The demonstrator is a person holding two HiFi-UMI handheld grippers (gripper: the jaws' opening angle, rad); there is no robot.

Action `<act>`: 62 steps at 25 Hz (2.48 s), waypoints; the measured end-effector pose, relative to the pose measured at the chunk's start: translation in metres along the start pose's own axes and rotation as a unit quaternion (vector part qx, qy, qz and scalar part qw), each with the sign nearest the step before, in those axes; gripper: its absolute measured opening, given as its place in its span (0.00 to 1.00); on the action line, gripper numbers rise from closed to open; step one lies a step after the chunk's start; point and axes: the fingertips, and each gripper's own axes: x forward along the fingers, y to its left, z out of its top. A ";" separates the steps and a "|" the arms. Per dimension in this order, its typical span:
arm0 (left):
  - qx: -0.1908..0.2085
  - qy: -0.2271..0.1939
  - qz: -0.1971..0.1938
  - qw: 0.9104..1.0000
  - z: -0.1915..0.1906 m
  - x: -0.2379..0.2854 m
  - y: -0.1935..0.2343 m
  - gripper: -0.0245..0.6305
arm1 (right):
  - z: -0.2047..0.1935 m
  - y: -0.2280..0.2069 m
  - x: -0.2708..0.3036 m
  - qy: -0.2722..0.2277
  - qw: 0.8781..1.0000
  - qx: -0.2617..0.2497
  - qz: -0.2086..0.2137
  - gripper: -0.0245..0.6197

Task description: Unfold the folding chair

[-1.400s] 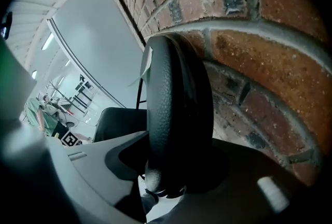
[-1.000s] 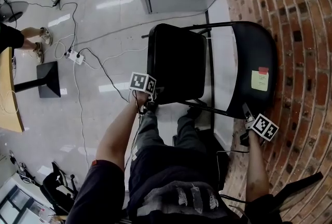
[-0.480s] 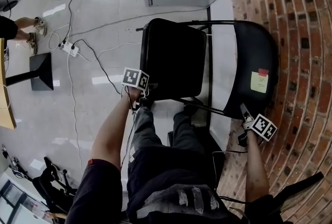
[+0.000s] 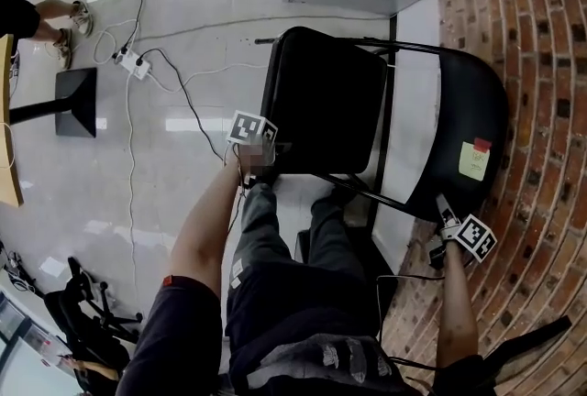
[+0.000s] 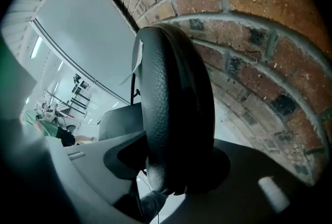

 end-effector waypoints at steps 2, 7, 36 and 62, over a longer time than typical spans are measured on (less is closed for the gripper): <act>-0.002 -0.002 -0.002 1.000 0.000 0.003 0.012 0.61 | -0.005 0.002 0.010 0.008 1.000 0.005 0.001 0.35; -0.007 -0.006 -0.004 1.000 0.000 0.009 0.032 0.62 | -0.013 0.006 0.023 0.010 1.000 0.005 0.002 0.35; -0.016 -0.027 -0.035 0.999 -0.003 0.009 0.075 0.67 | -0.031 0.048 0.027 0.033 0.999 0.001 0.038 0.32; -0.028 -0.027 -0.071 0.997 -0.015 0.014 0.150 0.70 | -0.074 0.141 0.031 0.012 0.999 -0.036 0.031 0.28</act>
